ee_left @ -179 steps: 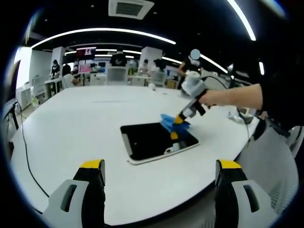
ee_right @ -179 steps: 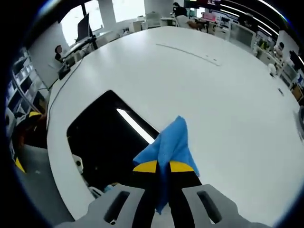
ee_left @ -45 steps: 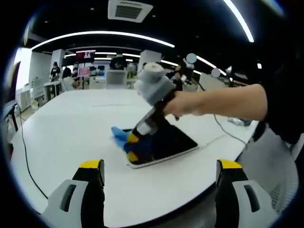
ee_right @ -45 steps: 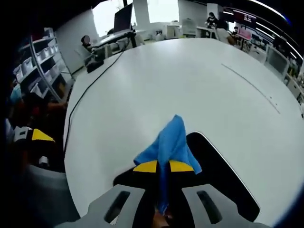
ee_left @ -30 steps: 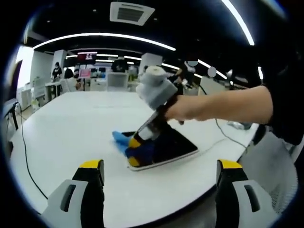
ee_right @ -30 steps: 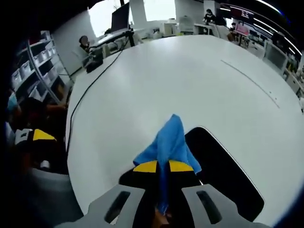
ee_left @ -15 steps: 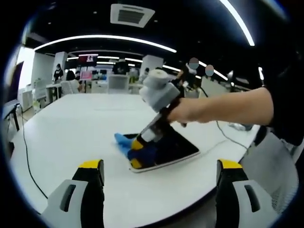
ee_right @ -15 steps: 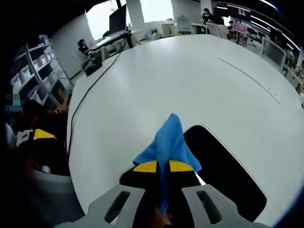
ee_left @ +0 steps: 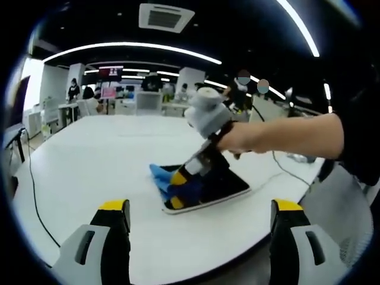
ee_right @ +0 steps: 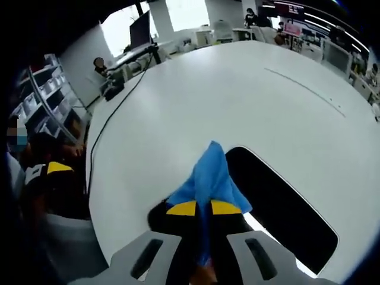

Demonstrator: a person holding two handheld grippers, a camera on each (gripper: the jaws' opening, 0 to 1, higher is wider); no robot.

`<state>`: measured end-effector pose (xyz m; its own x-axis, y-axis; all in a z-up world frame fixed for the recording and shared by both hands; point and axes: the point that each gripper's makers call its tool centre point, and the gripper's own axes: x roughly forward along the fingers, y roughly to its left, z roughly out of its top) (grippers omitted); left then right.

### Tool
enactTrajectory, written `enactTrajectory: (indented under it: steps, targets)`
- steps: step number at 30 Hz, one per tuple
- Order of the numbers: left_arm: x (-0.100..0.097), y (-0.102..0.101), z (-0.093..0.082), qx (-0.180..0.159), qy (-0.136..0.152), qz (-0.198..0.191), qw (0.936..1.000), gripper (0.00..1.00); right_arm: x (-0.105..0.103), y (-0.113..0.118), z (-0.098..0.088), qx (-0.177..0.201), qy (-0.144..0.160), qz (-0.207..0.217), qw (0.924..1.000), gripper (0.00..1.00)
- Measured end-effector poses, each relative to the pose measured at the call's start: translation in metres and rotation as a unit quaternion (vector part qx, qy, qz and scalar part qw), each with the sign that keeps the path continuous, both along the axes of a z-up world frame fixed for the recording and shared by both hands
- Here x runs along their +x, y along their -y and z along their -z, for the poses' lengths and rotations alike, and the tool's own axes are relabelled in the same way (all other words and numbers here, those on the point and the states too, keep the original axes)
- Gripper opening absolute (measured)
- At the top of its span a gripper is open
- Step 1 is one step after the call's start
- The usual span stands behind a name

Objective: Wipe the mirror surface with the cleaning cloth until all visible marks leave the cleaned area.

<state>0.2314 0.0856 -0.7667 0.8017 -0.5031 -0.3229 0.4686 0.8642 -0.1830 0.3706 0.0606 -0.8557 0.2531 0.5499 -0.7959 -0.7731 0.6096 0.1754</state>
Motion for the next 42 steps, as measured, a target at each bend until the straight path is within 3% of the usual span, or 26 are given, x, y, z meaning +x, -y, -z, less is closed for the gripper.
enactTrajectory:
  steps: [8, 11, 22, 42]
  targets:
    - [-0.001, 0.001, 0.002, 0.004, -0.004, 0.003, 1.0000, 0.99, 0.000, 0.004, 0.001, 0.003, -0.003, 0.004, 1.0000, 0.01]
    - [0.001, 0.001, -0.004, -0.005, 0.010, 0.003, 0.9999, 0.99, -0.001, 0.007, 0.000, 0.011, -0.006, 0.008, 0.9999, 0.01]
    - [0.000, 0.001, 0.000, 0.004, 0.003, 0.005, 1.0000, 0.98, -0.003, 0.015, -0.002, 0.022, -0.005, 0.004, 0.9997, 0.01]
    - [0.000, 0.000, 0.002, 0.006, -0.005, 0.003, 1.0000, 0.96, -0.004, 0.048, -0.004, 0.014, -0.002, 0.037, 0.9992, 0.01]
